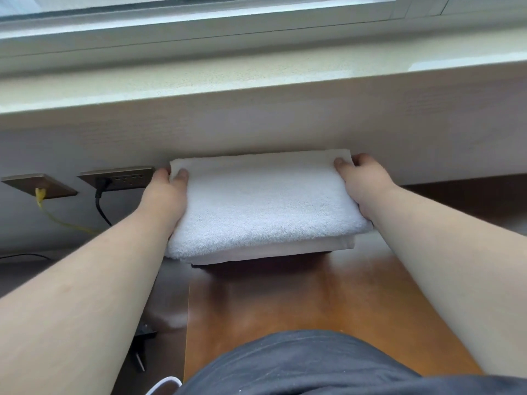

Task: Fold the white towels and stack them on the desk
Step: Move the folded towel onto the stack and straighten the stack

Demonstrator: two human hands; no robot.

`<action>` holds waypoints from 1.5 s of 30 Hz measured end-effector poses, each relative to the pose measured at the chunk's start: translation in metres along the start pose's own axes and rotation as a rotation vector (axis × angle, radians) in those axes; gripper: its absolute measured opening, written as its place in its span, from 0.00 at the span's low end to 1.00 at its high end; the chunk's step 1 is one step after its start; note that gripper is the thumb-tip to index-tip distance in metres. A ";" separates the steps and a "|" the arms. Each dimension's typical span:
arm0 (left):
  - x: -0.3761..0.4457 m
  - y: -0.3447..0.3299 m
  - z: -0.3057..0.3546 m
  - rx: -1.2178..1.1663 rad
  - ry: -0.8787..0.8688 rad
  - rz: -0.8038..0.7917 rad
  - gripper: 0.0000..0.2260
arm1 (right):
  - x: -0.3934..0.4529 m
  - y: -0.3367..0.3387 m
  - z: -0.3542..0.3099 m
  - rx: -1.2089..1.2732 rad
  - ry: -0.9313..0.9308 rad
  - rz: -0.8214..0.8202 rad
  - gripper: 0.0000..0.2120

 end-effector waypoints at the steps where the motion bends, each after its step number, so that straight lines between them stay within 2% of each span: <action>1: 0.000 -0.002 -0.002 -0.030 0.020 -0.023 0.21 | -0.001 -0.002 0.001 0.061 -0.041 -0.051 0.10; 3: 0.001 -0.003 -0.005 -0.208 0.077 -0.063 0.12 | -0.001 -0.004 -0.006 0.231 -0.062 -0.166 0.04; 4: 0.001 -0.002 -0.006 -0.301 0.099 -0.076 0.08 | -0.001 -0.004 -0.011 0.311 -0.042 -0.218 0.07; 8: 0.004 0.003 -0.006 -0.446 0.121 -0.060 0.11 | -0.003 -0.006 -0.019 0.502 -0.022 -0.311 0.20; 10: 0.004 0.003 -0.004 -0.427 0.114 -0.048 0.12 | -0.001 -0.010 -0.016 0.490 -0.051 -0.328 0.20; 12: 0.005 0.001 -0.003 -0.337 0.081 -0.037 0.16 | 0.003 -0.012 -0.014 0.427 -0.055 -0.324 0.16; 15: 0.008 0.001 0.002 -0.130 -0.018 -0.006 0.21 | 0.006 -0.008 -0.012 0.226 -0.035 -0.229 0.10; 17: 0.010 0.001 0.003 0.016 -0.065 0.008 0.21 | 0.010 0.001 -0.011 -0.088 0.019 -0.069 0.14; 19: 0.009 0.001 0.004 0.093 -0.055 0.035 0.24 | 0.009 0.007 -0.015 -0.254 0.120 0.069 0.18; 22: 0.006 0.000 0.011 0.132 -0.058 0.076 0.20 | -0.004 0.010 -0.034 -0.195 0.346 0.222 0.12; 25: 0.006 0.004 0.011 0.146 -0.034 0.119 0.11 | -0.009 0.006 -0.048 -0.175 0.434 0.208 0.09; 27: 0.007 0.006 0.006 0.133 -0.001 0.118 0.04 | -0.003 -0.003 -0.049 -0.246 0.382 0.174 0.11; 28: 0.007 0.005 0.003 0.111 0.010 0.108 0.05 | 0.002 -0.006 -0.047 -0.275 0.339 0.165 0.12; 30: 0.006 0.004 0.001 0.092 0.015 0.103 0.15 | 0.010 -0.011 -0.038 -0.294 0.188 0.134 0.14; 32: 0.004 0.003 0.004 0.107 0.010 0.109 0.19 | 0.012 -0.012 -0.025 -0.256 0.019 0.098 0.21; 36: 0.005 0.002 0.005 0.108 -0.002 0.111 0.20 | 0.009 0.002 -0.025 -0.241 0.054 0.152 0.23; 40: 0.005 0.001 0.004 0.118 -0.003 0.114 0.20 | -0.003 0.000 -0.010 -0.336 -0.065 -0.022 0.32; 45: 0.008 0.004 0.009 0.149 -0.034 0.133 0.21 | -0.006 0.008 -0.008 -0.261 -0.043 -0.021 0.32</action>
Point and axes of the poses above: each hand's wrist, its own x-axis towards the middle knuckle, its own y-axis out of the back of the hand, z = x × y, the point moved 7 cm from there along x, towards the middle knuckle, and after that the axes turned 4 degrees about -y, right-handed, at the moved point
